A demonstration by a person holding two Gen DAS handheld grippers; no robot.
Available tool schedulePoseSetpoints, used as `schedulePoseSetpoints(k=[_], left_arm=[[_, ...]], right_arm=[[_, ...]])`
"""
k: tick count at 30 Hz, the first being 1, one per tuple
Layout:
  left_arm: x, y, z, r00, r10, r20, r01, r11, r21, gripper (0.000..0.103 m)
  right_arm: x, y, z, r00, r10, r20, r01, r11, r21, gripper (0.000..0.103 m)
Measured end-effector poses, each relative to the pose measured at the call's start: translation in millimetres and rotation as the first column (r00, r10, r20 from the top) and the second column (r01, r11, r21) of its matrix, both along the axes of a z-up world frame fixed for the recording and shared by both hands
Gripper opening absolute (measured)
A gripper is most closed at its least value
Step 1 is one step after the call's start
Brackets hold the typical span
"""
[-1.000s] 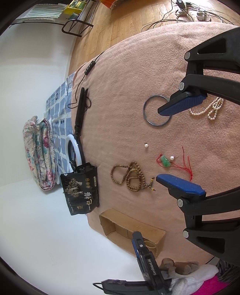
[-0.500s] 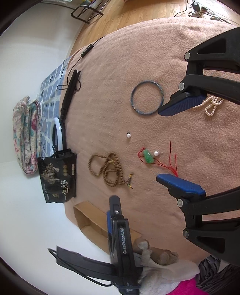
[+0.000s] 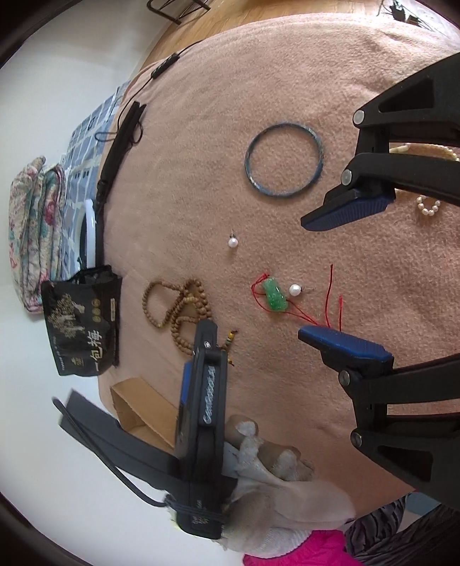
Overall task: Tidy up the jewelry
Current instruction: 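Grasp the brown wooden bead strand with the left gripper while the right grasps a small pearl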
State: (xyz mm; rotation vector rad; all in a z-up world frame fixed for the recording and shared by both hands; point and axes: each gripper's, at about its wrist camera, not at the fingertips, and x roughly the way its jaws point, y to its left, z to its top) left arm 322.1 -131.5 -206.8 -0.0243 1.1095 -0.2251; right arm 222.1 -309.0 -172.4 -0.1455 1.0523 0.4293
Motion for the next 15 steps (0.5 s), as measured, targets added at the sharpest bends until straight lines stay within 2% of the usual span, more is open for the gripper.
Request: schedulePoseSetpoints(k=[4, 8, 15], left_arm=[[9, -4, -7, 1.0, -0.005, 0.007, 0.005, 1.0, 0.031, 0.072], [16, -4, -11, 1.0, 0.003, 0.013, -0.003, 0.999, 0.032, 0.075], [22, -8, -17, 0.999, -0.009, 0.045, 0.007, 0.999, 0.046, 0.079]], right_arm=[[4, 7, -12, 0.999, 0.032, -0.015, -0.032, 0.999, -0.033, 0.04], [10, 7, -21, 0.999, 0.03, -0.024, -0.031, 0.999, -0.044, 0.034], [14, 12, -27, 0.998, 0.046, -0.032, -0.047, 0.998, -0.03, 0.031]])
